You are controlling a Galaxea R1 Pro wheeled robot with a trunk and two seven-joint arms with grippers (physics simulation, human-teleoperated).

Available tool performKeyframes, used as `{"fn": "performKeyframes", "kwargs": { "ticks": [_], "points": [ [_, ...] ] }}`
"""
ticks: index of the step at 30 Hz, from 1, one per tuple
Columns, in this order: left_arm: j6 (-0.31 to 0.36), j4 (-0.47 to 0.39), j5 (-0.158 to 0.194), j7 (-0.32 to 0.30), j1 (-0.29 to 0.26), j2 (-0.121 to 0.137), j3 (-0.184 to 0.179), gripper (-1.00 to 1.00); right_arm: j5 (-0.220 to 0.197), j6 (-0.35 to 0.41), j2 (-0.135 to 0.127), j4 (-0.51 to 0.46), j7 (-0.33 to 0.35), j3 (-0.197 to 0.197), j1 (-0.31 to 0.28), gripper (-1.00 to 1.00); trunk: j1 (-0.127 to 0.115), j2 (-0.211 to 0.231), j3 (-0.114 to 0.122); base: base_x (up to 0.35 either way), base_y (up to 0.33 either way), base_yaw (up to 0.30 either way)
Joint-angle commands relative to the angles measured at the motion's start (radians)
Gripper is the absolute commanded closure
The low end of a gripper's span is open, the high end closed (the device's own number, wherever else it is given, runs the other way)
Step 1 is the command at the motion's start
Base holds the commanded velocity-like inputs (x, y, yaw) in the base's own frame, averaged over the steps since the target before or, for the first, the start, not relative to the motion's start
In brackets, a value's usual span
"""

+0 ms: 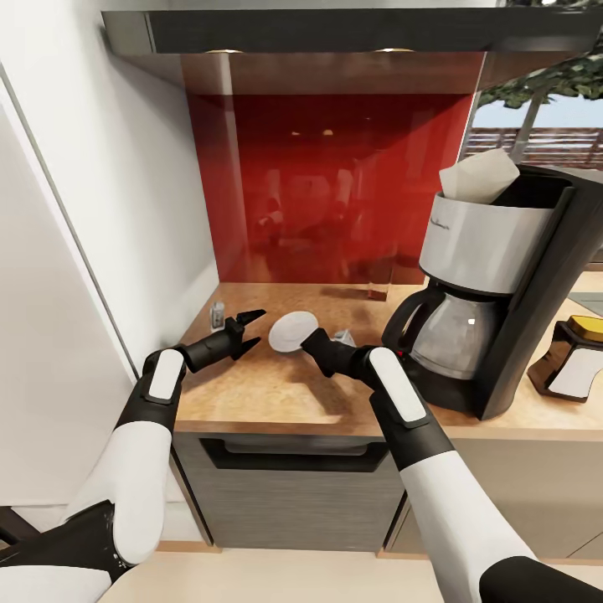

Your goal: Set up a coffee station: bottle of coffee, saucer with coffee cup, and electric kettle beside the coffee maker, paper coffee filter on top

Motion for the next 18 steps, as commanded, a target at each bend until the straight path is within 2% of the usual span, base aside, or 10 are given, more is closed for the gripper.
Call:
{"fn": "performKeyframes", "kwargs": {
  "ticks": [1, 10, 14, 18],
  "points": [
    [0.006, 0.0, -0.005, -0.005, -0.001, -0.001, 0.005, -1.0, -0.011, -0.002, 0.0, -0.001, -0.01, 0.0, -0.001, 1.0, 0.0, -0.001, -0.001, 0.0, 0.0, 0.0],
    [0.006, -0.02, -0.005, -0.005, -0.001, 0.005, 0.006, -1.0, -0.012, -0.002, 0.0, -0.001, -0.01, 0.0, -0.001, 1.0, 0.0, -0.001, -0.001, 0.0, 0.0, 0.0],
    [0.009, -0.114, -0.006, -0.004, -0.001, 0.01, 0.013, -1.0, -0.011, -0.002, 0.0, -0.002, -0.01, 0.0, -0.001, 1.0, 0.0, -0.001, -0.001, 0.0, 0.0, 0.0],
    [0.012, -0.191, -0.006, -0.004, -0.001, 0.011, 0.043, -1.0, -0.011, -0.002, -0.001, -0.002, -0.01, -0.001, -0.001, 1.0, 0.0, -0.001, -0.001, 0.0, 0.0, 0.0]
  ]
}}
